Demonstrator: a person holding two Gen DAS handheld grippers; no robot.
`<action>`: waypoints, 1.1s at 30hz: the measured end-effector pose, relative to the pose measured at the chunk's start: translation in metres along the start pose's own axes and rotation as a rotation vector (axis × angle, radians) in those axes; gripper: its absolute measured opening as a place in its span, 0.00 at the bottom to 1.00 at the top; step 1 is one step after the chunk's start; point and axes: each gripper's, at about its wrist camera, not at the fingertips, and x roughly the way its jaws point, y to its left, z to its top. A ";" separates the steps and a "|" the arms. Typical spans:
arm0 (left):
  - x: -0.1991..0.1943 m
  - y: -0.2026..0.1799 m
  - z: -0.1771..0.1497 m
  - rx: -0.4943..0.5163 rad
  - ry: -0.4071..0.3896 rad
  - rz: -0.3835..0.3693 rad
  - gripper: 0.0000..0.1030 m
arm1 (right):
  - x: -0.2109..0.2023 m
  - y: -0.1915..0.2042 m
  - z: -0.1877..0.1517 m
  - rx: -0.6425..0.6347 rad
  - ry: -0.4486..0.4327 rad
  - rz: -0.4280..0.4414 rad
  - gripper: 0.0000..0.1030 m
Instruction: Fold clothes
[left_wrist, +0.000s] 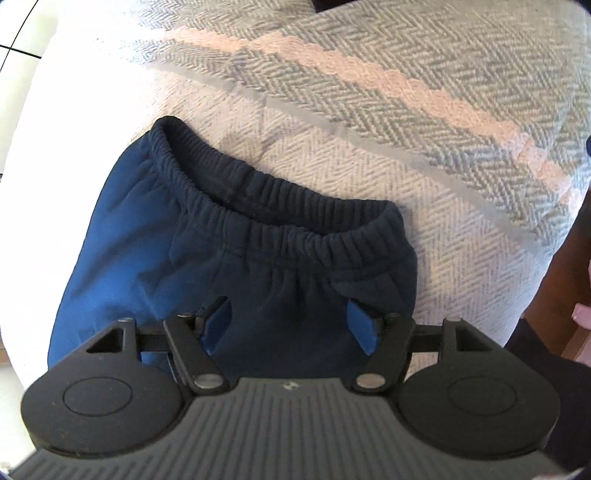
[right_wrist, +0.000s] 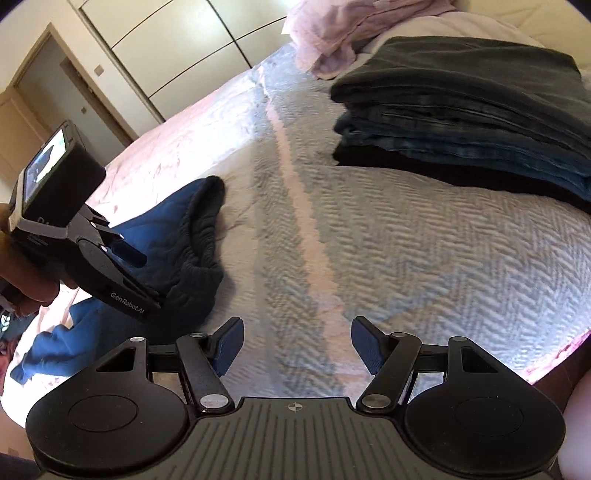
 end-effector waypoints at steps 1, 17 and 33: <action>-0.001 0.000 0.001 0.000 0.000 -0.001 0.63 | -0.001 -0.004 -0.001 0.007 -0.001 0.001 0.66; -0.005 0.046 -0.039 -0.182 -0.110 -0.109 0.63 | 0.013 0.030 0.022 -0.113 0.035 -0.005 0.66; 0.044 0.200 -0.170 -0.156 -0.405 -0.167 0.63 | 0.107 0.193 0.034 -0.309 0.113 -0.058 0.66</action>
